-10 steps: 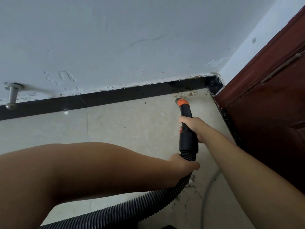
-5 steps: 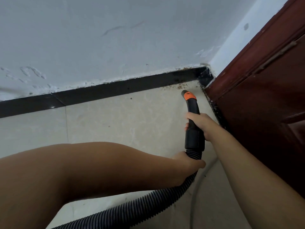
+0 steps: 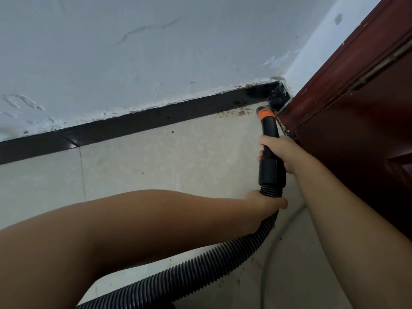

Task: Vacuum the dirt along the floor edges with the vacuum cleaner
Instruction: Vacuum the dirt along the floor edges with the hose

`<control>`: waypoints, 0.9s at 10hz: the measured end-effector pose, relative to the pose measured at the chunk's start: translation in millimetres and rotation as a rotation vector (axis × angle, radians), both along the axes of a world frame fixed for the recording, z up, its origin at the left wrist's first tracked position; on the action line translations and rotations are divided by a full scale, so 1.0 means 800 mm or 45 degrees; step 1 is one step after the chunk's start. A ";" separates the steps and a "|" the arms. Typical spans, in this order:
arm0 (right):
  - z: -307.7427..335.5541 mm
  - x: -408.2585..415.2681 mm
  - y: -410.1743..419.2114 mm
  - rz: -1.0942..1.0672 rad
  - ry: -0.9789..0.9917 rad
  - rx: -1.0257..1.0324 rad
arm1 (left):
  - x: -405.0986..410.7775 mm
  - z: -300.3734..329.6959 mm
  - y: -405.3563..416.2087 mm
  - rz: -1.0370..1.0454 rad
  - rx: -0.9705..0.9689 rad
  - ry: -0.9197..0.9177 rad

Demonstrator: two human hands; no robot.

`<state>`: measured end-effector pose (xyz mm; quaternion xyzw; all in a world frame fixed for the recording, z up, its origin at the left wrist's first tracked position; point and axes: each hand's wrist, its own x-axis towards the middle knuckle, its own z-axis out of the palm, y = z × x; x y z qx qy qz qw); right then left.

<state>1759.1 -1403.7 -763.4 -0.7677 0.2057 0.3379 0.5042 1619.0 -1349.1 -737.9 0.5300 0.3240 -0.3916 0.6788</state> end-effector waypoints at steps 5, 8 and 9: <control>0.015 -0.068 0.051 0.191 0.084 0.064 | -0.069 0.010 0.023 0.022 0.158 -0.144; 0.021 -0.084 0.086 0.330 0.111 0.122 | -0.083 0.015 0.046 0.069 0.279 -0.149; 0.017 -0.075 0.068 0.228 0.113 0.101 | -0.074 0.012 0.037 0.029 0.224 -0.069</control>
